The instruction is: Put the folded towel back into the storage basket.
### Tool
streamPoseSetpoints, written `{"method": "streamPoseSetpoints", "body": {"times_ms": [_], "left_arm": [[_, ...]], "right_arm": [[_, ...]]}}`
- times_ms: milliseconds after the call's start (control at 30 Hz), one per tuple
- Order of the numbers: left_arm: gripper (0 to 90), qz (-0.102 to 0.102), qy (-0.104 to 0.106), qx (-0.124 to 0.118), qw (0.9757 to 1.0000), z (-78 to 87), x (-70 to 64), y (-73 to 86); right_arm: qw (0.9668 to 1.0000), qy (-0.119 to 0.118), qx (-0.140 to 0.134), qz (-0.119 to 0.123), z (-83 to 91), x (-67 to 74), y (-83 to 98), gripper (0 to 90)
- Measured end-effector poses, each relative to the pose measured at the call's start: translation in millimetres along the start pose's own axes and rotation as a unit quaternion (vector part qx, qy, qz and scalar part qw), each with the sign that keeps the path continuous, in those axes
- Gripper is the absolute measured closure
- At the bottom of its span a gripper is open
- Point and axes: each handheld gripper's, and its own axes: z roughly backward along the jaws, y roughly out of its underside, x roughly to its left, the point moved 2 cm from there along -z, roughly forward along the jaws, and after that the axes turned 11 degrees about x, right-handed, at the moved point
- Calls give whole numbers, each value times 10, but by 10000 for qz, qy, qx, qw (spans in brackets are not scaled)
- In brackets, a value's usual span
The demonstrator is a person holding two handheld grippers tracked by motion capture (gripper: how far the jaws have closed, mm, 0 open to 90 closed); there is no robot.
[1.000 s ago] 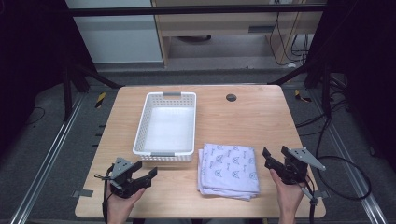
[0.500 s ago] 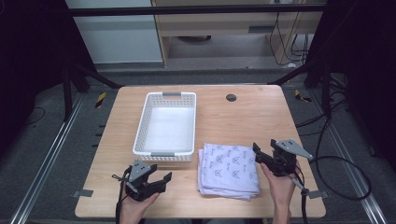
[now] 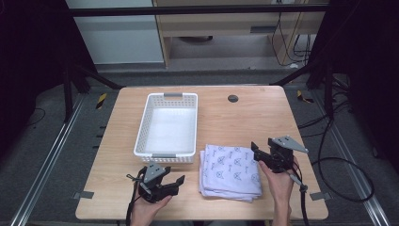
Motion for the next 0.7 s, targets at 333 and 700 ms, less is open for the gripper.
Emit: {"method": "streamPoseSetpoints", "body": {"times_ms": [333,700], "left_arm": [[366,-156,199,130,9996,-171,-208,-95],[372,-186,267,358,9988,-395,-362,-134]], "right_arm": [[9995,-47,288,129,-118,6,25,347],[9983,-91,558,145,-243,-10,103,395]]}}
